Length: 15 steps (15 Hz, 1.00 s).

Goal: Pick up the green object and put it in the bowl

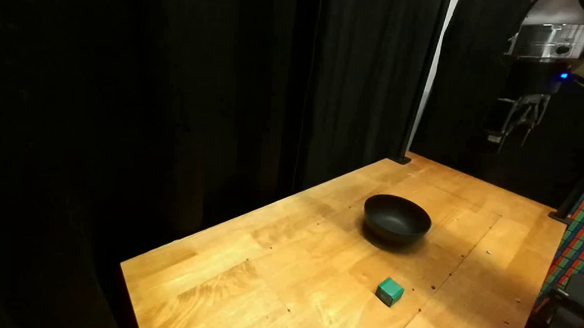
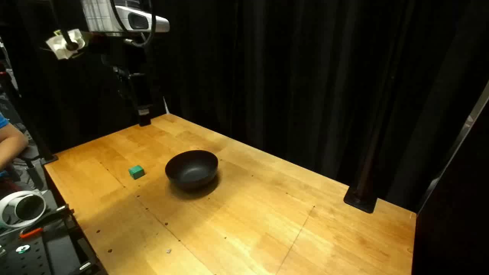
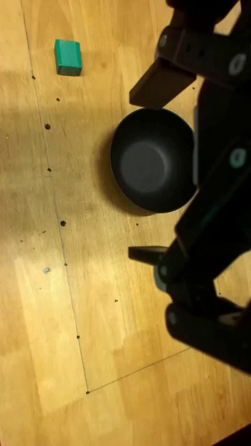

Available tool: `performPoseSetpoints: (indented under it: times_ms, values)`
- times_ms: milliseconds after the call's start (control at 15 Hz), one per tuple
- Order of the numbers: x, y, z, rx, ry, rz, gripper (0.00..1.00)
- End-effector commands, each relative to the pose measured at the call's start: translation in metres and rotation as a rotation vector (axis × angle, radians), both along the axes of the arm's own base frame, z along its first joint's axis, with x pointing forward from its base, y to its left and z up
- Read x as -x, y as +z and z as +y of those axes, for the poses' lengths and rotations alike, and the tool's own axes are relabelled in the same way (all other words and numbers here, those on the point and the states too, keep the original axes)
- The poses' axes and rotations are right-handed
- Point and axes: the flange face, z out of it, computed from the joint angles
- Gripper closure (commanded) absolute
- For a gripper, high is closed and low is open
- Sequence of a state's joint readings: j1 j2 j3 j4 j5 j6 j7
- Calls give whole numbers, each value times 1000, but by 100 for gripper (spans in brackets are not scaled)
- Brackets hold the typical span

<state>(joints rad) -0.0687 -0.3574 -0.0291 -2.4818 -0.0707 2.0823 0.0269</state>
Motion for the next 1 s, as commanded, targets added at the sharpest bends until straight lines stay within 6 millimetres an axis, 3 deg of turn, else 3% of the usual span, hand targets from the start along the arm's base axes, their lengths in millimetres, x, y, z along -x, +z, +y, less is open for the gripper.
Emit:
performPoseSetpoints:
  times_ms: [0,267,533,667,933]
  values:
    - [-1,2,0,0,0,-4,0]
    - [-3,6,0,1,0,-13,0]
    - [11,-63,60,-29,57,96,0]
    - [21,-95,100,-40,80,116,0]
    - [31,-146,167,-47,103,29,0]
